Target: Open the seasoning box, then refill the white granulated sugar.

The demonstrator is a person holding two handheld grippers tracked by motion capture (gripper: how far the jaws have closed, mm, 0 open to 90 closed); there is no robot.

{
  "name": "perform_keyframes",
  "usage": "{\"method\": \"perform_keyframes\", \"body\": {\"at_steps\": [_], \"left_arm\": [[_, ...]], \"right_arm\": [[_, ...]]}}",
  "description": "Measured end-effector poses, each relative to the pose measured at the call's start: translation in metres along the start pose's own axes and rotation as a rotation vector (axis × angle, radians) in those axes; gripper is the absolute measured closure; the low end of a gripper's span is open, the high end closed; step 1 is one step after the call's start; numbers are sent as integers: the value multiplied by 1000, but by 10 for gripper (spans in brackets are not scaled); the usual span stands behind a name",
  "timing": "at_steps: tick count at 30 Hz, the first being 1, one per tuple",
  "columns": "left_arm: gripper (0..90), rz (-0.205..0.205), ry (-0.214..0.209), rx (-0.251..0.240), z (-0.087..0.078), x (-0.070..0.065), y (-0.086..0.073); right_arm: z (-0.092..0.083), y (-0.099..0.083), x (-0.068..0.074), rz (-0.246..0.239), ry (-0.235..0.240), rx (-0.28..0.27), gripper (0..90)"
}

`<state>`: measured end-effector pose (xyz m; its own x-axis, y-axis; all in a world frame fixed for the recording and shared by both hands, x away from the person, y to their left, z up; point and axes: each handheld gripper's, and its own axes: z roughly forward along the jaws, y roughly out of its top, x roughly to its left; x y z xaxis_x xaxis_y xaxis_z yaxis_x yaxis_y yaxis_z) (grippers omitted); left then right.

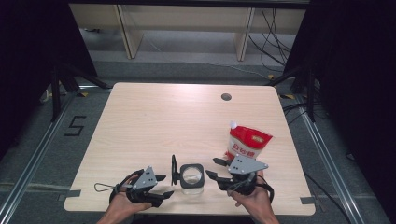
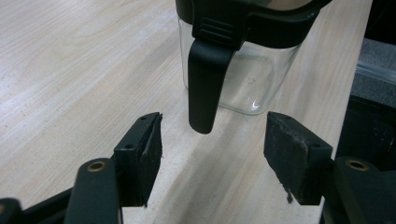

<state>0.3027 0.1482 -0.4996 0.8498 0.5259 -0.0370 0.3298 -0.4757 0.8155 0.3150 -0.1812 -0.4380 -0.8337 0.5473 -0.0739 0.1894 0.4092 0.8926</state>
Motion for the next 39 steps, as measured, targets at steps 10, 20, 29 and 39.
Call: {"method": "perform_keyframes", "body": {"at_steps": [10, 20, 29, 39], "left_arm": [[240, -46, 3, 7, -8, 0, -5], [211, -112, 26, -17, -14, 1, -5], [207, -105, 45, -25, -17, 3, -6], [207, -136, 53, -12, -18, -1, -6]], "right_arm": [[-30, -29, -24, 57, -43, 6, 401], [-62, -57, -42, 174, -129, 14, 352], [-78, -75, -53, 217, -196, 8, 277], [-83, -83, -66, 259, -251, -7, 212]]}}
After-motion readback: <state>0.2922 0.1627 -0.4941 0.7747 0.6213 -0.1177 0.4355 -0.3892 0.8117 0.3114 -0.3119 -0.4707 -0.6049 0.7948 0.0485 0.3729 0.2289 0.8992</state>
